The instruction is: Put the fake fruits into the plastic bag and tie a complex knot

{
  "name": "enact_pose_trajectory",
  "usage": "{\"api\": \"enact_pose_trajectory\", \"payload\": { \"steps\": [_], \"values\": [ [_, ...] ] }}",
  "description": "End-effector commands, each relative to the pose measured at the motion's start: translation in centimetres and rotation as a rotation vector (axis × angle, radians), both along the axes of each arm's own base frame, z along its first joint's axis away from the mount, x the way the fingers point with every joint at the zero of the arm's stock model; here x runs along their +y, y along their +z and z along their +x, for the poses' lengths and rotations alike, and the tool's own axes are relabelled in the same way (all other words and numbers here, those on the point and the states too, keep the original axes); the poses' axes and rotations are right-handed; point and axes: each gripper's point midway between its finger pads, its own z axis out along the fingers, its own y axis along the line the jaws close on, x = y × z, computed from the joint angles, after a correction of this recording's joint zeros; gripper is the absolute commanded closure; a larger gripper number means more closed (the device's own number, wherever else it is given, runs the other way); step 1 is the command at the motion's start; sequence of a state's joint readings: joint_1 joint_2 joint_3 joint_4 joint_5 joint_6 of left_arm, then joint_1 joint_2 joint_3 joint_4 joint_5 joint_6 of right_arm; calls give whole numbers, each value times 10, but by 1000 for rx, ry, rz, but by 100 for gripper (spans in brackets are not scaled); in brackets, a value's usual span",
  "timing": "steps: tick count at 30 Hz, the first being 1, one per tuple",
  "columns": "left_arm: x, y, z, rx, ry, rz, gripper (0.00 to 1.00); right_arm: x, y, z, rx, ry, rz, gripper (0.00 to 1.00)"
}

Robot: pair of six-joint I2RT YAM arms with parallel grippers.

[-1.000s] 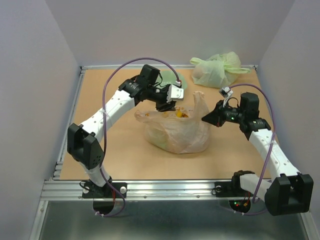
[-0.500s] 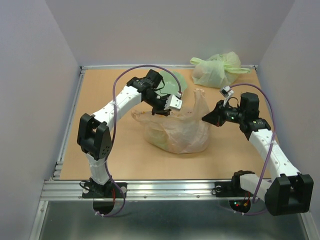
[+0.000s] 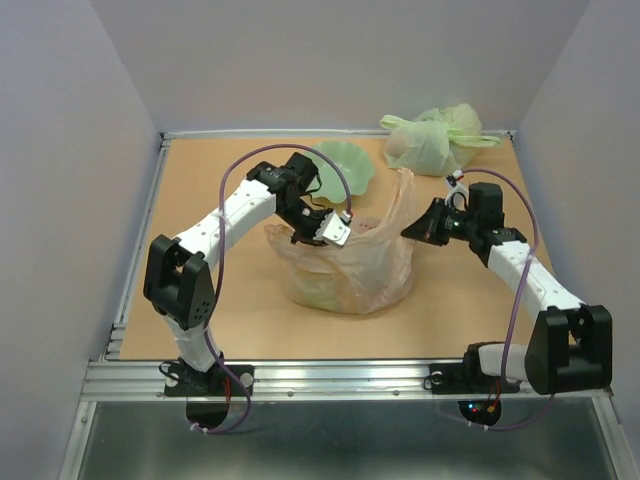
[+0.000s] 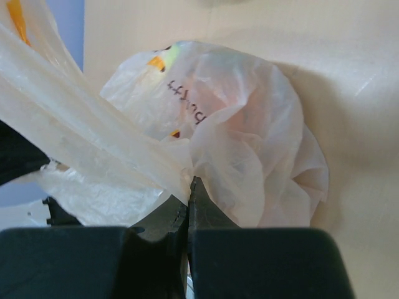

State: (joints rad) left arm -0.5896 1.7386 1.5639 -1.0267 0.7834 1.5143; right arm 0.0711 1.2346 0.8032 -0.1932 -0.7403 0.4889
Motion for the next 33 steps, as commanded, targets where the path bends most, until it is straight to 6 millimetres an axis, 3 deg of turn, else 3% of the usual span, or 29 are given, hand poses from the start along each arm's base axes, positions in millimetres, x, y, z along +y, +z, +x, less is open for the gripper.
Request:
{"api": "enact_pose_trajectory", "payload": {
  "steps": [1, 2, 5, 6, 7, 8, 9, 10, 12, 13, 14, 15, 16, 18, 20, 21, 22, 24, 25, 28, 29, 30, 31, 33],
  "values": [
    [-10, 18, 3, 3, 9, -56, 85, -12, -14, 21, 27, -130, -21, 100],
    [-13, 27, 8, 2, 38, -85, 70, -12, -18, 20, 29, -129, -28, 100],
    [-21, 82, 46, -46, 192, -253, 48, -12, -17, 19, 8, -117, -36, 100],
    [-14, 103, 63, -61, 263, -309, 30, -12, -15, 19, -1, -110, -35, 100],
    [-18, 121, 64, -60, 285, -357, 28, -12, -15, 18, -4, -109, -36, 100],
    [-4, 144, 69, -19, 383, -408, 24, -11, -13, 17, -14, -98, -31, 99],
    [-4, 170, 78, -61, 396, -491, 2, -10, -10, 16, -31, -86, -31, 100],
    [13, 190, 77, -12, 504, -538, 1, -9, -8, 15, -37, -76, -24, 100],
    [28, 209, 86, -21, 600, -620, 1, -7, -4, 12, -56, -53, -17, 100],
    [49, 227, 83, -47, 673, -665, 1, -4, 0, 10, -68, -36, -10, 100],
    [57, 231, 82, -50, 726, -686, 1, -3, 1, 8, -77, -24, -8, 100],
    [72, 213, 86, -50, 812, -664, 1, -3, 6, 7, -98, -11, -6, 100],
    [87, 223, 70, -94, 819, -686, 1, -2, 7, 6, -109, -3, -6, 99],
    [118, 211, 63, -93, 865, -683, 1, -1, 11, 3, -135, 17, -8, 100],
    [135, 183, 42, -5, 847, -620, 5, -1, 14, 2, -150, 26, -11, 100],
    [151, 154, 27, 114, 911, -536, 5, -1, 13, 1, -154, 30, -15, 100],
    [160, 141, 25, 27, 834, -480, 6, -2, 14, 2, -159, 29, -18, 100],
    [165, 112, 1, 34, 758, -377, 5, -1, 15, 1, -167, 38, -19, 100],
    [165, 86, -17, 123, 759, -329, 2, 0, 15, 1, -170, 42, -20, 100],
    [162, 55, -37, 112, 684, -315, 1, -1, 14, 3, -175, 50, -25, 100],
    [157, 59, -42, 60, 631, -357, 1, -1, 14, 3, -177, 53, -26, 100],
    [155, 65, -31, -9, 621, -404, 1, 0, 15, 3, -182, 58, -26, 100],
    [152, 58, -30, 19, 652, -431, 1, 0, 16, 3, -185, 58, -28, 100],
    [141, 69, -30, 23, 679, -490, 1, 0, 17, 2, -194, 64, -29, 100]
  ]
}}
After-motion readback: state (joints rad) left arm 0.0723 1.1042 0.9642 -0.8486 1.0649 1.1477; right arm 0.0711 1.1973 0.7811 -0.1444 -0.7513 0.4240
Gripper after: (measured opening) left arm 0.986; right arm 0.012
